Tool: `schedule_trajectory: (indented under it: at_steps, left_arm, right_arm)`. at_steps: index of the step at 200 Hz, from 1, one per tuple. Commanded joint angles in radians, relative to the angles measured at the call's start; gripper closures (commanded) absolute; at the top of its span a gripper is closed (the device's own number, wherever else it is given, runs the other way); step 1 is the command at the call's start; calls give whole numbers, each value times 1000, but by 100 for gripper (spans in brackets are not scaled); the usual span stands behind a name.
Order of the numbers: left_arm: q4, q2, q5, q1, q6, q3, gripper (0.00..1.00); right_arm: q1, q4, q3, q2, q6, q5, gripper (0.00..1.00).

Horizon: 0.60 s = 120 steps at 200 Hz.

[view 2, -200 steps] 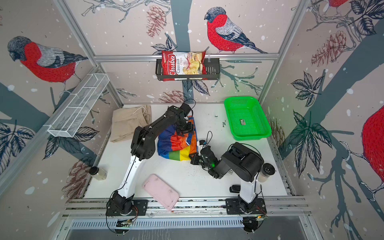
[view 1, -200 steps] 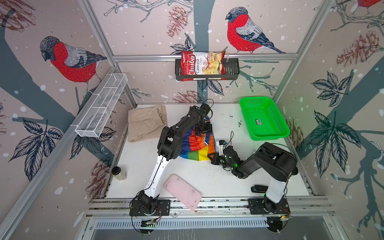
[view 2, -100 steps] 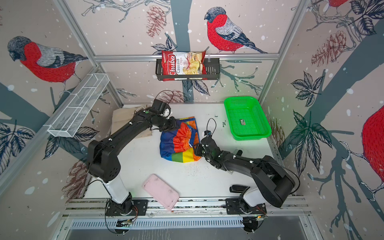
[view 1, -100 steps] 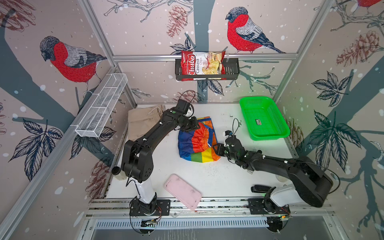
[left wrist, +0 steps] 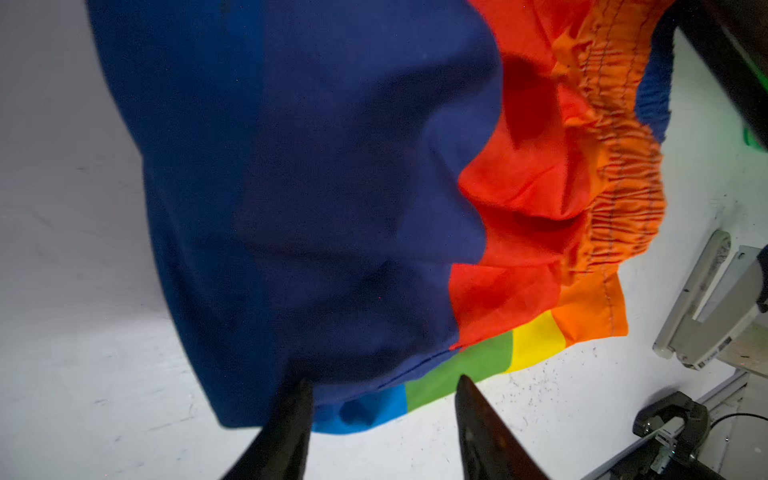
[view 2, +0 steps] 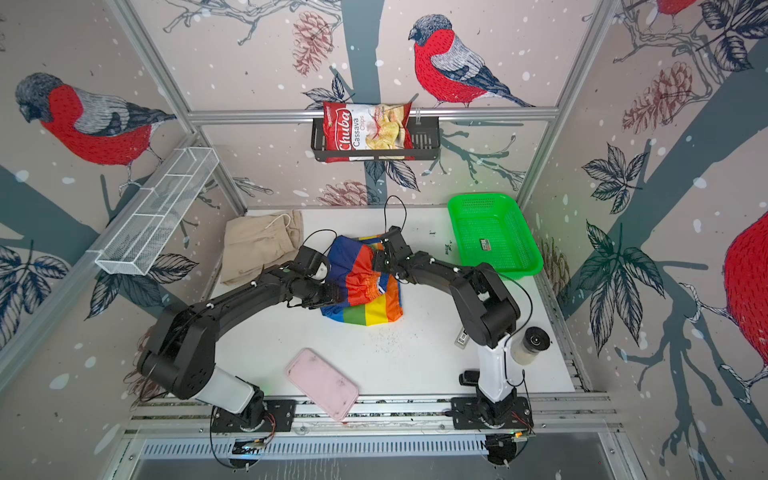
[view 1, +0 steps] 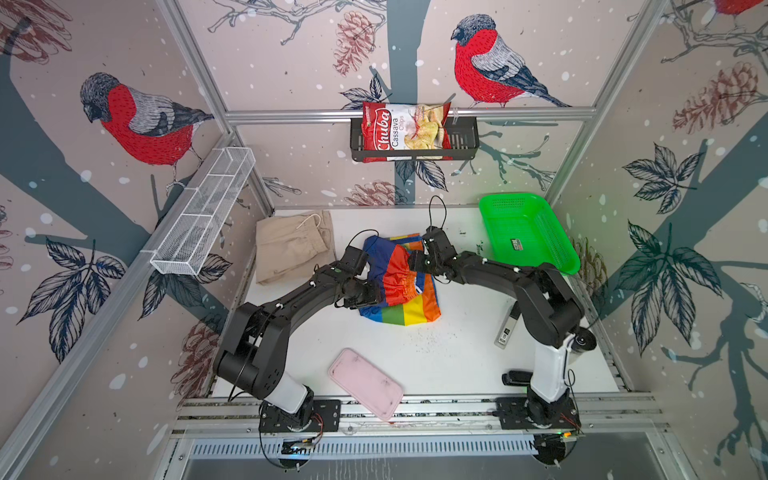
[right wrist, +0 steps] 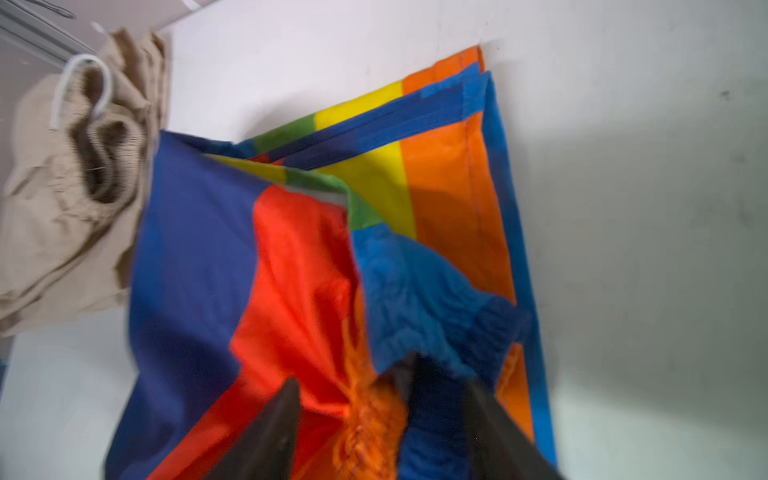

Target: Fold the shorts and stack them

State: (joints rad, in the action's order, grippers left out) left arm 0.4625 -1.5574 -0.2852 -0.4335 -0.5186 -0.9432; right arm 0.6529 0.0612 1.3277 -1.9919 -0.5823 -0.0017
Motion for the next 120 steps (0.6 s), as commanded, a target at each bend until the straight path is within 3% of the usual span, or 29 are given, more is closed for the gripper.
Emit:
schedule_trajectory:
  at_steps: [1, 85, 120]
  left_arm:
    - [-95, -31, 11, 1, 12, 25, 45]
    - [-187, -179, -49, 1, -23, 103, 51]
    - [-193, -189, -61, 2, -27, 100, 51]
  right_arm:
    - [-35, 55, 59, -54, 32, 9, 97]
    - [-137, 54, 205, -172, 57, -59, 100]
    - [-76, 59, 143, -71, 73, 24, 74]
